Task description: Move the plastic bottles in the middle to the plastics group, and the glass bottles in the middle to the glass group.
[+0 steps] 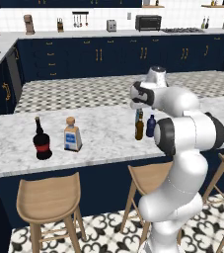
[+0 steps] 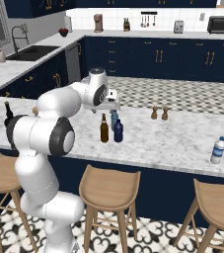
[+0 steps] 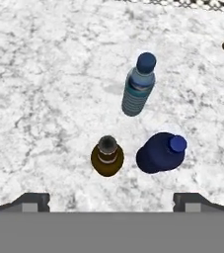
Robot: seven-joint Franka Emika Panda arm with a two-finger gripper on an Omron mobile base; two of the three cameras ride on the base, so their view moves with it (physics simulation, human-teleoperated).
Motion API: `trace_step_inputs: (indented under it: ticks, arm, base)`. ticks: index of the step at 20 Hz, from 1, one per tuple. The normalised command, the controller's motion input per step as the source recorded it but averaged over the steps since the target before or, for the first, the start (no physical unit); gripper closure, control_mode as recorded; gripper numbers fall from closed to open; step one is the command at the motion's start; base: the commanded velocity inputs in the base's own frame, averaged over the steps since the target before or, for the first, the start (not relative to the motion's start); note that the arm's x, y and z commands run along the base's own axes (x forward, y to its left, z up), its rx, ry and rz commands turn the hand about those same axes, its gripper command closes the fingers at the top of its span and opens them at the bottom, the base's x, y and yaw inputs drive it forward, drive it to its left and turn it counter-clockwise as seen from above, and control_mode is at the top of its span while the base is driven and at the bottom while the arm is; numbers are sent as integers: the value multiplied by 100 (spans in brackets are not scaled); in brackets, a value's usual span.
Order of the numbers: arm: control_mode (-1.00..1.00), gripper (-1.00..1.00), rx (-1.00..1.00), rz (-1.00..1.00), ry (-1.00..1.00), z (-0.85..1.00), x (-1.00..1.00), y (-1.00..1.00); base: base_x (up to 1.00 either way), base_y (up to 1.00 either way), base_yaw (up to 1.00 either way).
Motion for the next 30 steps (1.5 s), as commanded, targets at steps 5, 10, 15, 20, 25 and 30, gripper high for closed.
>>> trace_step_inputs:
  ticks: [5,10,15,20,25,30]
  arm:
    - [-100,-100,0,2,-13,-43,-15,3]
    - [-100,-100,0,2,-9,-35,0,7]
    - [-100,-100,0,0,0,-20,22,13]
    - [-100,-100,0,0,2,-10,30,1]
    - [-100,-100,0,0,9,0,20,0]
    - [-100,-100,0,0,11,0,3,-5]
  base:
    - [0,0,0]
    - [0,0,0]
    - [0,0,0]
    - [0,0,0]
    - [0,0,0]
    - [0,0,0]
